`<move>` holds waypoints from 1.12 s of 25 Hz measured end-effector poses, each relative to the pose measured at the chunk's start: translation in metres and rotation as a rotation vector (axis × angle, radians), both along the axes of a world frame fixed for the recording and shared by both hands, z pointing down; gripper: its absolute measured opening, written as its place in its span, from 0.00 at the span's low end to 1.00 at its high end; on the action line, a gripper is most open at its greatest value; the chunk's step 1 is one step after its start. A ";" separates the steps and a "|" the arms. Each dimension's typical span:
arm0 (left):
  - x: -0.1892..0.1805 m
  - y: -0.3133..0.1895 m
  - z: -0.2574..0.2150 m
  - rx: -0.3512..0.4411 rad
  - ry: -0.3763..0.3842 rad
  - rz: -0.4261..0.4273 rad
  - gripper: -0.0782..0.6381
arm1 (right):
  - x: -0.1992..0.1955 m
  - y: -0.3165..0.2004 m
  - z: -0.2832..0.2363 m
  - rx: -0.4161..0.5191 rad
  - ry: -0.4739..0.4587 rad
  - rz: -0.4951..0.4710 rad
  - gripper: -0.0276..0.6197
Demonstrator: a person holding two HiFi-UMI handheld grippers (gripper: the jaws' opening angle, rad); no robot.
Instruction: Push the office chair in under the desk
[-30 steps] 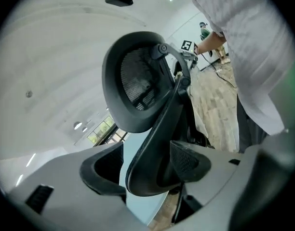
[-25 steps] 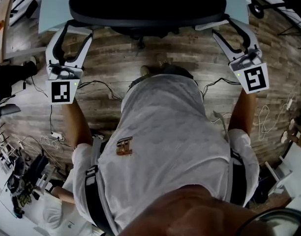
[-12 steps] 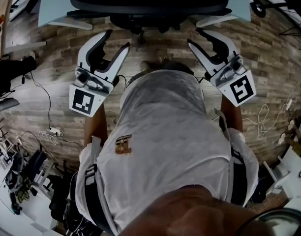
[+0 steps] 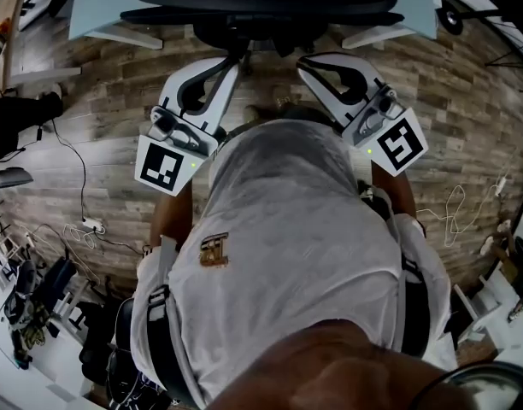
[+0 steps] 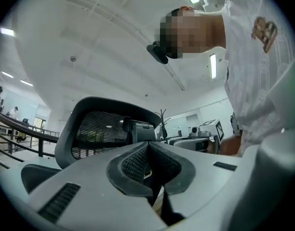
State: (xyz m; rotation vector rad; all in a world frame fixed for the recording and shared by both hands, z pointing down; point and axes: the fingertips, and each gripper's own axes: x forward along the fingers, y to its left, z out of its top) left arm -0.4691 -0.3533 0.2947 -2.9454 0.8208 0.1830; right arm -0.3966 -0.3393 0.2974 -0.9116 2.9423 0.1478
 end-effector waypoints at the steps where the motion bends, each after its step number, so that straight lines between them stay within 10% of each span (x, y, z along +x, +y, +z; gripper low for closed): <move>1: 0.000 0.000 -0.001 0.002 0.000 0.004 0.13 | -0.004 -0.001 -0.001 0.002 0.000 -0.003 0.10; 28: 0.002 -0.003 0.000 -0.006 -0.017 0.024 0.13 | -0.007 -0.005 0.009 -0.043 -0.014 -0.036 0.09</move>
